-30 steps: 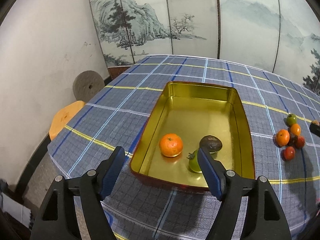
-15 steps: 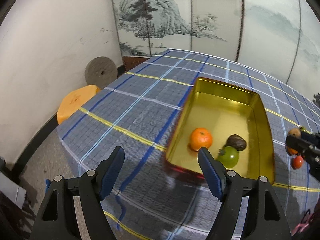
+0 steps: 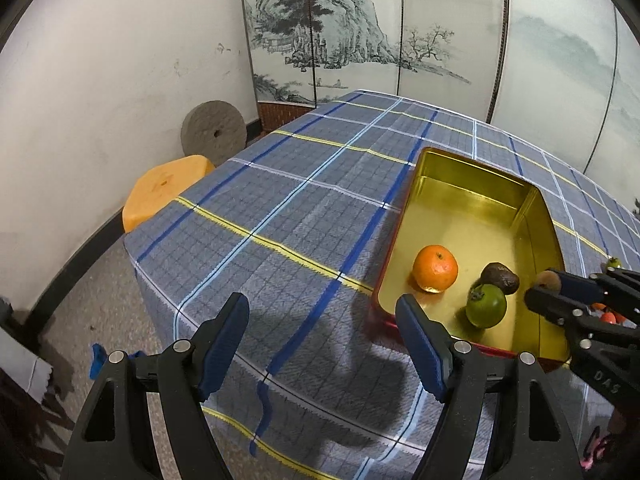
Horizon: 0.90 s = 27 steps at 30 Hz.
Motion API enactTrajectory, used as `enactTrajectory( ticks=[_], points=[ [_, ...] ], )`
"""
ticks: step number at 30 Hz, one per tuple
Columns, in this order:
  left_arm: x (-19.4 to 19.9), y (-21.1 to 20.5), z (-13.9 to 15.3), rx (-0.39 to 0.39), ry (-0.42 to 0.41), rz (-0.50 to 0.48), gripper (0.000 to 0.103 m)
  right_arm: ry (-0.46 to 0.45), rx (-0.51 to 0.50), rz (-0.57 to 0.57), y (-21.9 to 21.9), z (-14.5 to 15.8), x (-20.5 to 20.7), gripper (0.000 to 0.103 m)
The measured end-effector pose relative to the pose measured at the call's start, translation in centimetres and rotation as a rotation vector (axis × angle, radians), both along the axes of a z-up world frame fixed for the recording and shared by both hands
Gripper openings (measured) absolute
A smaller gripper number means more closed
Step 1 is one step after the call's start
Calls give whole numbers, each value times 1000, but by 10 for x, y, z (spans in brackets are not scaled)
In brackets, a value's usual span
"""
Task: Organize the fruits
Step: 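Carry the kiwi over the tin with the right gripper, then lower the brown kiwi into the tin and open the right gripper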
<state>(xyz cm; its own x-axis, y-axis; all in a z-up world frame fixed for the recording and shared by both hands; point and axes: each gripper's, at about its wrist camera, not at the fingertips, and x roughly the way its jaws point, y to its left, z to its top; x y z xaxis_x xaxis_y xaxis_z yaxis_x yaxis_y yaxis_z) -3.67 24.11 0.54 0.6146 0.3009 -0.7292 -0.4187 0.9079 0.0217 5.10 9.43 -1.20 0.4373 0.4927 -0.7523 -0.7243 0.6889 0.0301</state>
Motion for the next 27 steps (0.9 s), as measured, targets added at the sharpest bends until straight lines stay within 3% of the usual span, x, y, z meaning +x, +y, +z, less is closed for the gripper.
enactTrajectory(
  ticks=[15, 27],
  points=[
    [-6, 8, -7, -14, 10, 18, 76, -16, -72, 22, 19, -17, 0, 24],
    [-12, 6, -10, -20, 18, 13, 76, -2, -48, 5, 19, -18, 3, 24]
  ],
)
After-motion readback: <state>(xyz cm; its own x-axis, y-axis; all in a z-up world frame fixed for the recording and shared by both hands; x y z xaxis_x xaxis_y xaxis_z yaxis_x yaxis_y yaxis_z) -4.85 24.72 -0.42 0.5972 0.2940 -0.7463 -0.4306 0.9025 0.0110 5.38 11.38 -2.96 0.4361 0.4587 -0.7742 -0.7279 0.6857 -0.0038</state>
